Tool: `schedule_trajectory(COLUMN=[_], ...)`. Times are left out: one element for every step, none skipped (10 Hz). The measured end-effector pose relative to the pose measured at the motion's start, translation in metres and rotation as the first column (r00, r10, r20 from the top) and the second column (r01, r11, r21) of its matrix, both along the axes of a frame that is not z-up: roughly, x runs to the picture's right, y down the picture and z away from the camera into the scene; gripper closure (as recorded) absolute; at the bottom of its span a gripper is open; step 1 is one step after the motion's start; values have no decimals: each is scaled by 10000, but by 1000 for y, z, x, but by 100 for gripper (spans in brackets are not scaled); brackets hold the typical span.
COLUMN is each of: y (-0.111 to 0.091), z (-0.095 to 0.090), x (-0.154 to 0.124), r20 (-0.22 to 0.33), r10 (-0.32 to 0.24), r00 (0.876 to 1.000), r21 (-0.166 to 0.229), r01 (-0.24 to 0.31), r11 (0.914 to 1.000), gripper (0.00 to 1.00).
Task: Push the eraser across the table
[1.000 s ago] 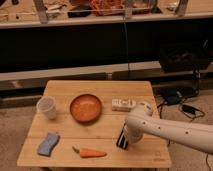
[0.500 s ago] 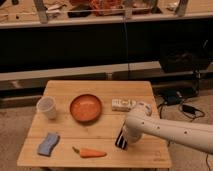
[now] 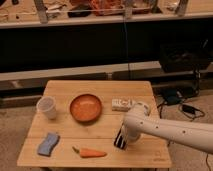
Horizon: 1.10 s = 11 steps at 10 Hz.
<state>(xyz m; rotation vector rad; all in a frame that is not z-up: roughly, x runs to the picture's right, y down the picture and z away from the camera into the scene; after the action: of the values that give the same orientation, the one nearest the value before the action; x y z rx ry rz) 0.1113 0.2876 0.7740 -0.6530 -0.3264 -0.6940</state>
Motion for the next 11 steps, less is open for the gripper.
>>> schedule_trajectory(y=[0,-1,-1,0,0,0,-1,-1,0,0,0], z=[-1,-2,-2,-1,0,-1,-1,-2,-2,-1,0], x=[0,0,0,-3,-8,-9,-9,-9,-9,-13,-17], r20=[-7,-3,-2,44,84,92,86,83,90,149,190], r10=[9,6,6,-24,-23,-18,-10,-7,-30,-78,-88], r00=[10000,10000,10000,10000,10000,10000,10000,10000,10000,9999,9998], r21=[-5,-8,-12,3,26,28,22,20,23,46,70], r01=[-9,-6,-6,24,23,17,10,7,30,77,86], r11=[10000,10000,10000,10000,10000,10000,10000,10000,10000,10000,9999], gripper=[100,100,100,100,100,100,100,100,100,100,100])
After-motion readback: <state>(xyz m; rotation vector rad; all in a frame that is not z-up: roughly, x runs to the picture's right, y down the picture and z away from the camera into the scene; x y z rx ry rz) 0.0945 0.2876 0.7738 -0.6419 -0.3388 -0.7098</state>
